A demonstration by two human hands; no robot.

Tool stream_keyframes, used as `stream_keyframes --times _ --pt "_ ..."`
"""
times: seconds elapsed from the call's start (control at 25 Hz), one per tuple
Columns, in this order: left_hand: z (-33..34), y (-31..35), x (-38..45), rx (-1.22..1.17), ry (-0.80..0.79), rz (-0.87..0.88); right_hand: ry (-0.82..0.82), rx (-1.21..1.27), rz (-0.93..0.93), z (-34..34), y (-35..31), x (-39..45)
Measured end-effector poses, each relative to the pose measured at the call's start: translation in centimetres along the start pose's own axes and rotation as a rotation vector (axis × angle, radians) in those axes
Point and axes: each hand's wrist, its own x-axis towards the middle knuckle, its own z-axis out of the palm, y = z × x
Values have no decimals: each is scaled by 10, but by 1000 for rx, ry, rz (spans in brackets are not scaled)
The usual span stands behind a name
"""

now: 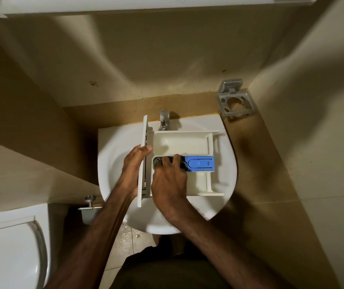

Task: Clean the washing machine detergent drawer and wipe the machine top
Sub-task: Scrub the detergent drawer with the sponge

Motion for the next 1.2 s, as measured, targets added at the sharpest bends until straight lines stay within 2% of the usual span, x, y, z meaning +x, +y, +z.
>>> stream_keyframes --times 0.16,0.32,0.56,0.68,0.8,0.92,1.04,1.2 --pt "1 -3 0 -22 -12 54 -26 -31 -8 5 -3 -7" --pt "1 1 4 17 -20 85 -47 202 34 11 -2 -1" --pt "-5 -9 5 65 -4 40 -13 248 12 9 5 1" --pt "-5 -9 -1 36 -29 30 70 300 2 13 11 -3" --pt "-5 -9 -2 28 -31 4 127 344 -86 15 26 -10" --pt "-5 -10 -2 -11 -67 -8 92 422 -180 19 47 -10" --pt "-5 -11 -1 -26 -87 -21 28 664 -167 21 56 -10" --pt "-5 -12 -4 -10 -54 -24 -136 1442 178 -15 65 -12"
